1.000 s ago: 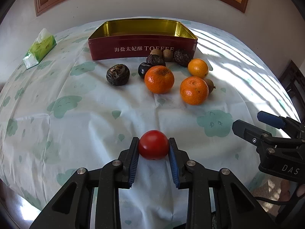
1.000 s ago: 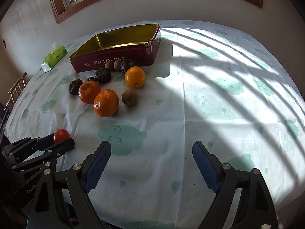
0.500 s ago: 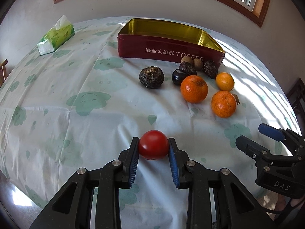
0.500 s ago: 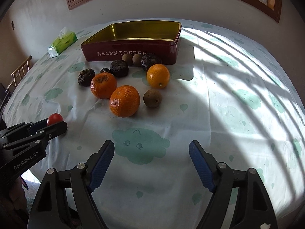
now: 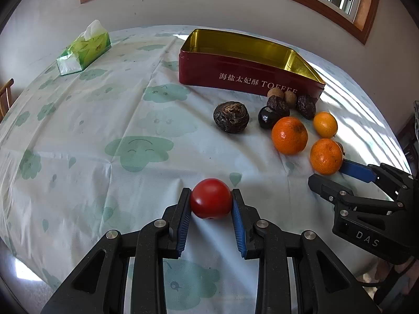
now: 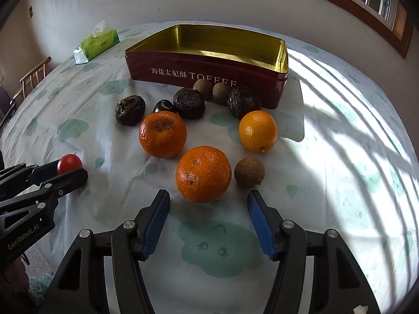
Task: Organize fruits
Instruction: 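Grasp the large mandarin with the right gripper while the left holds the tomato, then carry the mandarin and tomato over the TOFFEE tin with both grippers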
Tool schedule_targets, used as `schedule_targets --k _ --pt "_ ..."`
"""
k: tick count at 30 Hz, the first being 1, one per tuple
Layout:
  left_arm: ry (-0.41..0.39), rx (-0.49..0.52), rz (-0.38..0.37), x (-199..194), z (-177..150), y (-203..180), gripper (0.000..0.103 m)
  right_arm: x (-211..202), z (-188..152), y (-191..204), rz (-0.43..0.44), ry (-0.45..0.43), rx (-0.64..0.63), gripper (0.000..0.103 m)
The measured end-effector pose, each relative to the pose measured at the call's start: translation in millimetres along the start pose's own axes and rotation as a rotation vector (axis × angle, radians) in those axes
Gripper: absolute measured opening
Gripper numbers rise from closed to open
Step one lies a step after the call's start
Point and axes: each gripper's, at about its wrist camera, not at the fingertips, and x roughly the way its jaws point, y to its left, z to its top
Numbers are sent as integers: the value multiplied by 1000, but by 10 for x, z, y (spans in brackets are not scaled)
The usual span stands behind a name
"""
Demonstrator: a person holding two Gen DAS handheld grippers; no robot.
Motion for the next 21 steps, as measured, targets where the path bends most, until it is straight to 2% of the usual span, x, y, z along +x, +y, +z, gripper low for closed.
schedule_targets --k 5,11,21 --pt "-2 -1 -3 24 43 51 31 45 81 23 -9 2 -6 57" --pt "-2 -7 0 38 88 100 31 68 140 44 8 12 -6 41" --pt "-5 -1 20 51 130 112 31 66 144 34 7 18 -3 38"
